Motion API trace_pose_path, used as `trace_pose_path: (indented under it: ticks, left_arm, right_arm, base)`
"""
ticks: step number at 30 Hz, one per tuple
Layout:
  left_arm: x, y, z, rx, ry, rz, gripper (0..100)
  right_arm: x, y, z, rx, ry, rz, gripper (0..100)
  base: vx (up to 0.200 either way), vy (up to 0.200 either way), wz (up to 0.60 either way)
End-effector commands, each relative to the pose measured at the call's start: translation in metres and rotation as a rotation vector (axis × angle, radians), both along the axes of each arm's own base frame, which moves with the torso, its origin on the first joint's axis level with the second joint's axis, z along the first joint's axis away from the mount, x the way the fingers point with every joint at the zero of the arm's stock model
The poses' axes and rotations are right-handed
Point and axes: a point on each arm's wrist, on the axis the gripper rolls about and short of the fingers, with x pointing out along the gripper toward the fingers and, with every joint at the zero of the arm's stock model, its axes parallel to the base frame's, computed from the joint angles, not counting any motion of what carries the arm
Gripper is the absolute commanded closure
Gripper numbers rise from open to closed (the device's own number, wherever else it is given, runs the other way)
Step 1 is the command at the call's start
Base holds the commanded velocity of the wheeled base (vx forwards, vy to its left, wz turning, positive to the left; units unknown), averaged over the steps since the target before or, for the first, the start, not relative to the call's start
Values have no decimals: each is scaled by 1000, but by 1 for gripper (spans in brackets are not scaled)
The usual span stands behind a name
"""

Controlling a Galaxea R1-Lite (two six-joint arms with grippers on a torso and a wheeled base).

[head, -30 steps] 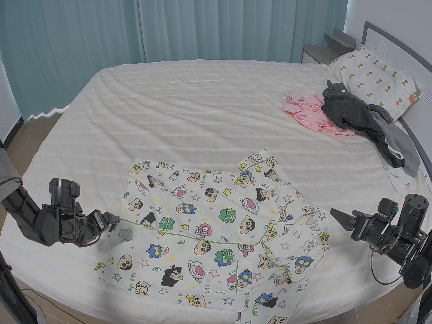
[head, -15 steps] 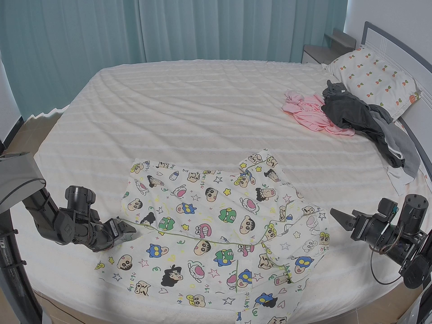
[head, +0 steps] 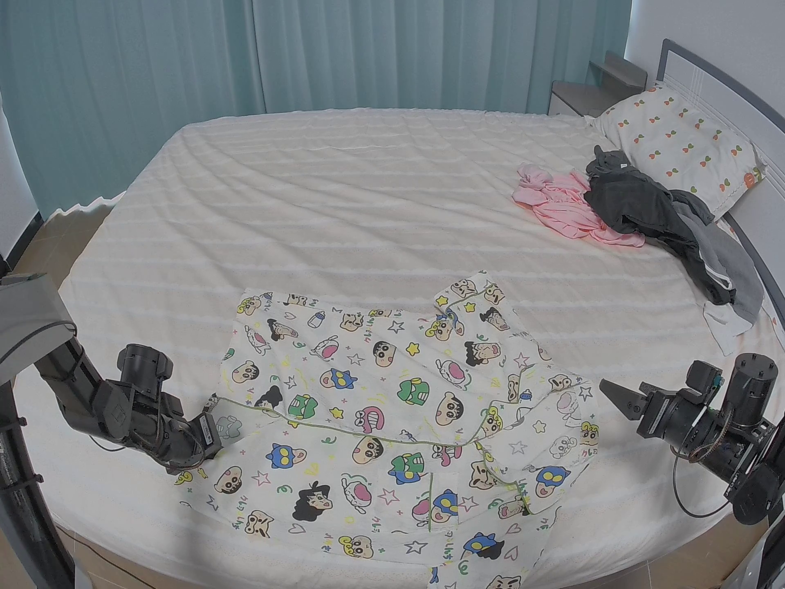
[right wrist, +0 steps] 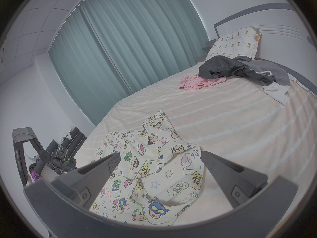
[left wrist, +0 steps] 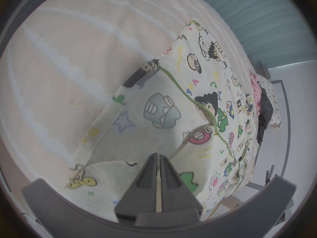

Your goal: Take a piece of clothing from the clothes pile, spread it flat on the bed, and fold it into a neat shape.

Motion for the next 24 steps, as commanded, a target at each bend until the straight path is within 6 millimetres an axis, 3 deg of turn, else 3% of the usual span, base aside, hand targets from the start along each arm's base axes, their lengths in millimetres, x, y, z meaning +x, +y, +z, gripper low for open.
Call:
trace_pose_path:
  ticks: [1, 6, 13, 24]
  left_arm:
    - [-12, -2, 26, -13, -21, -9, 100]
    - [-34, -4, 44, -62, -10, -40, 100]
    - [-61, -27, 40, -61, 61, -130, 100]
    - [-57, -57, 11, 52, 159, -211, 100]
  right_arm:
    - [-3, -1, -2, -2, 9, 0, 0]
    - [-3, 0, -1, -1, 7, 1, 0]
    - [-4, -1, -1, -2, 4, 2, 0]
    - [-4, -1, 2, -2, -9, -1, 0]
  base:
    - [0, 0, 0]
    - [0, 0, 0]
    - [0, 0, 0]
    - [0, 0, 0]
